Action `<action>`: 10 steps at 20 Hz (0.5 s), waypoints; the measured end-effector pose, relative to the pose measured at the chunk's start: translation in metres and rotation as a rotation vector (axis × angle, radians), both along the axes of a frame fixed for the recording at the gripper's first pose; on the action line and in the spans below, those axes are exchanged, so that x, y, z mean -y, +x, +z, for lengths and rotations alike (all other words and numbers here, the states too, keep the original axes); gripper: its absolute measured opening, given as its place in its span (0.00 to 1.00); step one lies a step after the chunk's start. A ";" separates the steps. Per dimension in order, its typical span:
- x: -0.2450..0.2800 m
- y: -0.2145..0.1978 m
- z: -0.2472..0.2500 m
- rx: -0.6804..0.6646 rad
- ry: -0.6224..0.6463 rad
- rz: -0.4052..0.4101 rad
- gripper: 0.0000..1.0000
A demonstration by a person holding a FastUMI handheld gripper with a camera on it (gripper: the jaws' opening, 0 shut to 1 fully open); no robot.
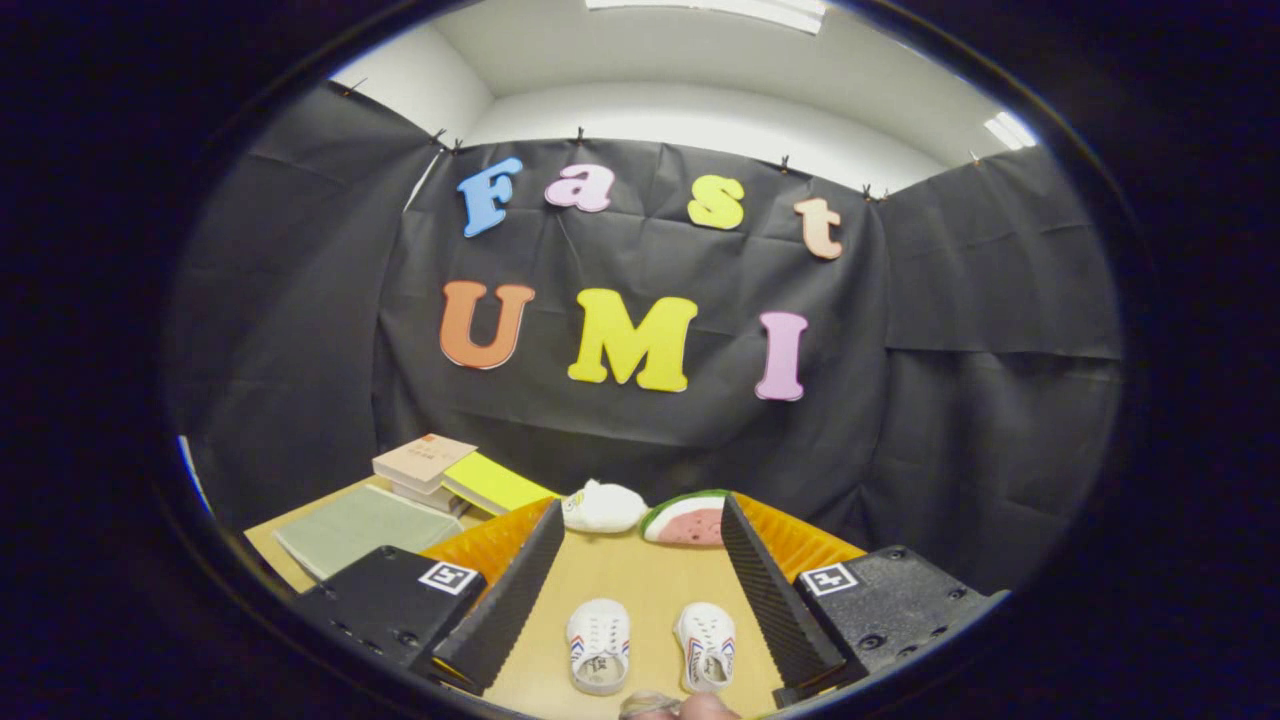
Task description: Open the storage box then place both shoes into the box .Put the left shoe in first, then the right shoe, with the right side of both shoes facing outward in a uniform manner.
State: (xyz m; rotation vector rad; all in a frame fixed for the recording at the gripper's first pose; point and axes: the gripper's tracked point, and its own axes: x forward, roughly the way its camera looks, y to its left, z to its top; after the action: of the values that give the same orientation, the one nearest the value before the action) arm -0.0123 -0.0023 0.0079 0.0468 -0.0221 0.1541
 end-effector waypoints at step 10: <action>-0.085 0.019 -0.043 -0.148 0.098 0.410 1.00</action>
State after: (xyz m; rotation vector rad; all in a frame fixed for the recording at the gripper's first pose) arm 0.0066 0.0829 -0.0350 0.1604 0.1283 0.5593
